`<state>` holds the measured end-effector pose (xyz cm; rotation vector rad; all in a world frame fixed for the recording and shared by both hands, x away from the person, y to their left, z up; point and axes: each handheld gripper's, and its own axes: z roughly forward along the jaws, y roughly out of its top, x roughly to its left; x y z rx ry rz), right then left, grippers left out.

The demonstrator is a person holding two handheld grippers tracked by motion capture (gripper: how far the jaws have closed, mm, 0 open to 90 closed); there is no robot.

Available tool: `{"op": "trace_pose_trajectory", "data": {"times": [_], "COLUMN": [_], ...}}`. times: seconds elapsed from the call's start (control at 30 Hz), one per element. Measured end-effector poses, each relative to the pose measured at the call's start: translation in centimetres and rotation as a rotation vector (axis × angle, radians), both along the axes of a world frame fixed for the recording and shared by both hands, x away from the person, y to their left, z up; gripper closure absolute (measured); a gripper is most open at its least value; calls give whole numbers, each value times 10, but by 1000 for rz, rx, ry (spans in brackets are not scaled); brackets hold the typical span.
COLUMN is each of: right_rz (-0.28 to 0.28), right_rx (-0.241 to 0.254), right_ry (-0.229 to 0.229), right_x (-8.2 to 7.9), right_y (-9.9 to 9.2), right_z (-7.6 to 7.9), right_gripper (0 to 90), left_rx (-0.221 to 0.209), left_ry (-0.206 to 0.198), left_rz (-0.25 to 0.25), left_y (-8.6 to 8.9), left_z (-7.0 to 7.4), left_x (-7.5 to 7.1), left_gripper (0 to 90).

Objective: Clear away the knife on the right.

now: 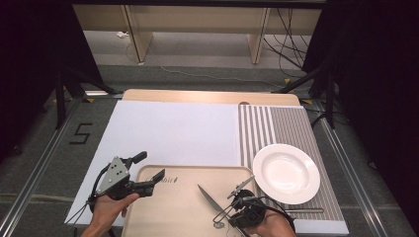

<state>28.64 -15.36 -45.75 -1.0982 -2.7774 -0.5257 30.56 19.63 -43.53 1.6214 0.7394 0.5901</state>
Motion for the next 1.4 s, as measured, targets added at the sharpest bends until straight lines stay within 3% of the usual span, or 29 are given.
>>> {"op": "trace_pose_trajectory", "data": {"times": [0.3,0.4,0.5,0.6,0.9,1.13,1.4], "right_rz": [21,15,12,25,70,99,103], "right_rx": [-13,20,71,100,59,29,-20], "right_ry": [-36,-52,-111,-134,-177,-158,-179], "right_x": [-3,-4,-6,-8,-14,-15,-13], "right_y": [4,3,3,5,15,23,24], "right_z": [0,5,15,18,9,1,-4], "right_gripper": [789,720,670,665,900,900,900], "left_rx": [7,9,7,11,4,7,11], "left_ry": [5,7,5,6,2,2,4], "left_rz": [-2,-4,-1,-4,-5,-4,1], "left_y": [0,0,0,0,-1,-1,0], "left_z": [0,-1,0,-1,-1,-1,-1], "left_x": [0,0,0,0,1,1,0], "left_gripper": [168,168,167,167,167,167,167]}}
